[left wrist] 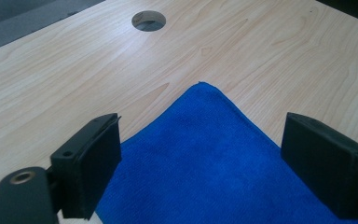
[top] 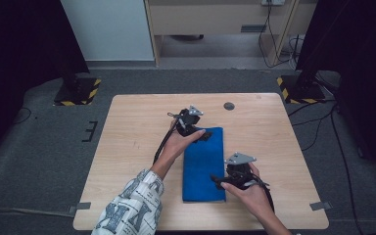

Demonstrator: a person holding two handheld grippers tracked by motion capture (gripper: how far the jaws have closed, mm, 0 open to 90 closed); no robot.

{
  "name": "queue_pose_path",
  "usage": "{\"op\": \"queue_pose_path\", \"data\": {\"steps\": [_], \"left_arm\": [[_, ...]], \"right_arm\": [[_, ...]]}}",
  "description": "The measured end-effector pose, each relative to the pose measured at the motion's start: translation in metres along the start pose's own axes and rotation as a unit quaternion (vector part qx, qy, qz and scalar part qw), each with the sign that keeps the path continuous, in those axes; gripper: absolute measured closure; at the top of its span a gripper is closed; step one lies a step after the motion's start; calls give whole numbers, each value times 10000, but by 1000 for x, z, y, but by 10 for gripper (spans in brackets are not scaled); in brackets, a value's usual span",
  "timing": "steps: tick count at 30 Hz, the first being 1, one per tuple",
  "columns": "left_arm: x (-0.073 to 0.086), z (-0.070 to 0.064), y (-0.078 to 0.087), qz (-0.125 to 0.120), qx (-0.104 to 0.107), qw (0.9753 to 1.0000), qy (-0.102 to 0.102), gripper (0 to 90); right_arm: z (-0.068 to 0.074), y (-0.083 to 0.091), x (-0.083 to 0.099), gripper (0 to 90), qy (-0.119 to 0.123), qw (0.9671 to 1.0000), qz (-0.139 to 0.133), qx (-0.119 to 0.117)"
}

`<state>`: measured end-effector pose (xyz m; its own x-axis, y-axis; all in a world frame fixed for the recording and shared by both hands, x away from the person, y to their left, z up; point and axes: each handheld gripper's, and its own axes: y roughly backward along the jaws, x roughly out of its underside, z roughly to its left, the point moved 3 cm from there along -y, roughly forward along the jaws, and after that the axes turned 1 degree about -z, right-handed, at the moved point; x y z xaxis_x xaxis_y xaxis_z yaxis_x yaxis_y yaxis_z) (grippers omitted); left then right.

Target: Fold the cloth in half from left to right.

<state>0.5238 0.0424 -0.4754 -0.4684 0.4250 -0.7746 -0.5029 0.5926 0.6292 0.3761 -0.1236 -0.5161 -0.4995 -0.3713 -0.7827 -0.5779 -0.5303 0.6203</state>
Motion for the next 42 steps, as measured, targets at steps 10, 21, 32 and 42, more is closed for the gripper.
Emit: {"op": "queue_pose_path", "data": {"steps": [10, 21, 32, 42], "left_arm": [[19, 18, 15, 44, -197, 9998, 82, 97], [34, 36, 22, 208, -464, 9987, 32, 103], [35, 46, 25, 47, -516, 9985, 167, 104], [32, 50, 26, -27, -474, 9986, 217, 105]], "right_arm": [[-30, -13, -26, 232, -52, 9999, 6, 119], [-60, -34, -52, 288, -135, 9997, -12, 209], [-79, -44, -71, 301, -227, 9990, 61, 377], [-90, -44, -82, 274, -345, 9986, -45, 407]]}}
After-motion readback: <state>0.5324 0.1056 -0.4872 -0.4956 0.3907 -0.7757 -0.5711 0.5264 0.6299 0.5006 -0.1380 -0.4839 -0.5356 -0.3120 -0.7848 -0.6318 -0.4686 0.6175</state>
